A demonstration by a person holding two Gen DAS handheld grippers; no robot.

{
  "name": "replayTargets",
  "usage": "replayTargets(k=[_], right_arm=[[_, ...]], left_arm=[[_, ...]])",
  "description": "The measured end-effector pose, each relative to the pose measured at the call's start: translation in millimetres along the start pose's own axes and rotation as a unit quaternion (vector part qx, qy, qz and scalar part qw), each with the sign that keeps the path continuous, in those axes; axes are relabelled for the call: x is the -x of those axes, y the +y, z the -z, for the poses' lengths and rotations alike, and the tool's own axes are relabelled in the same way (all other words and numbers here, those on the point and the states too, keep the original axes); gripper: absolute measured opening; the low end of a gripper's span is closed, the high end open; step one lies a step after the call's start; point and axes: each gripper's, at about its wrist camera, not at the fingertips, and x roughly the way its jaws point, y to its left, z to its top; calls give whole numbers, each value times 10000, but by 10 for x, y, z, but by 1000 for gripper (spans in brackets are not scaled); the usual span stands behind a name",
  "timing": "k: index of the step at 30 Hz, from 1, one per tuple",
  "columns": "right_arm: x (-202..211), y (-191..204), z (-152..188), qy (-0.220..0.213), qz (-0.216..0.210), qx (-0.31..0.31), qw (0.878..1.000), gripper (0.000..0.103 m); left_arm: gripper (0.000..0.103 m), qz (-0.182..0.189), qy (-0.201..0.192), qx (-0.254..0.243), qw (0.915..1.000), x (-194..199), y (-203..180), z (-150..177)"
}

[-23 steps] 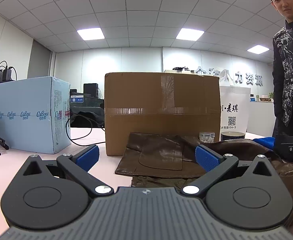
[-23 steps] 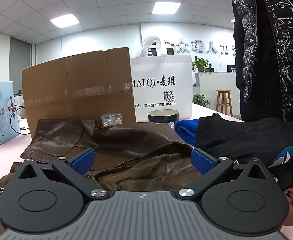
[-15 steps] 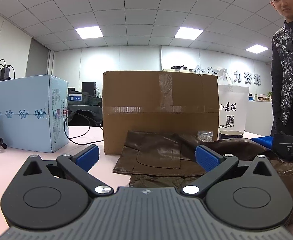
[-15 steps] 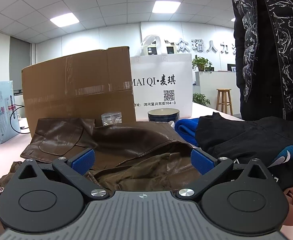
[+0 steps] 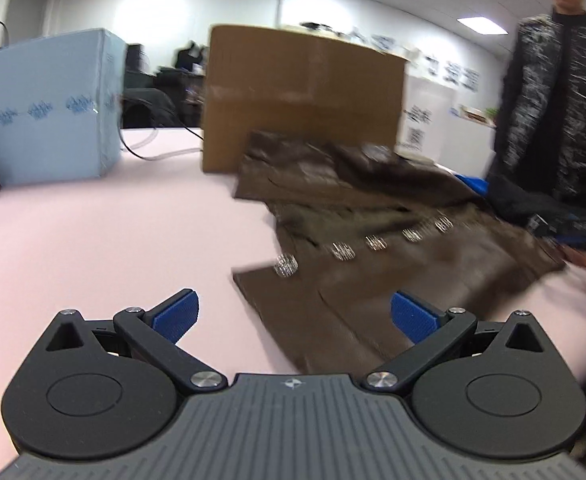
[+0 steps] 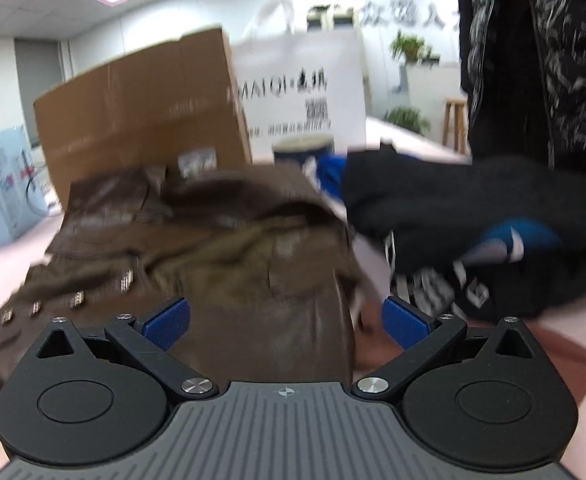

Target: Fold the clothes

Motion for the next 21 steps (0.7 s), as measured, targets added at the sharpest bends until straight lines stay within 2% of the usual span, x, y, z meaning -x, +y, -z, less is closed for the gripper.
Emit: replayTargets(k=[3,5,7,9,10,11,12,13,14,15,17,21], right_arm=[[-94,-89,-1,278,-71,-279,9992,103],[-159,-102,6,458,-207,-371,9980,103],[-195,-117,-39,556,-201,-347,9976,102],[-207,-129,-69,606,-201,-329,9974,97],[-205,-125,-68,609,-193,-296,9975,85],[-194,-99,-57,603,-137,-175,9979,78],[-176,-76,-44,595,-82,-47,9982,62],[-171,-76,-40,593,-73,22,9982,44],[-152,-71,-32,589,-67,69,9982,35],[-140,-83,-29,592,-45,50,9982,18],[-91,-117,-11,613,-132,-18,9980,11],[105,-74,51,688,-259,151,9972,6]], left_arm=[[102,206,335,-42,9992,-80,-21,139],[93,332,383,6,9987,-182,-70,177],[91,452,399,-19,9982,-286,-141,118],[72,475,373,-12,9982,-359,-167,75],[67,453,356,52,9983,-375,-160,69],[48,367,328,126,9987,-377,-145,62],[28,294,309,241,9988,-377,-106,53],[22,281,309,382,9984,-377,-56,50],[16,269,310,523,9978,-378,-5,47],[14,270,303,616,9973,-374,29,46],[11,294,223,614,9974,-314,51,39],[9,303,82,551,9980,-182,73,-4]])
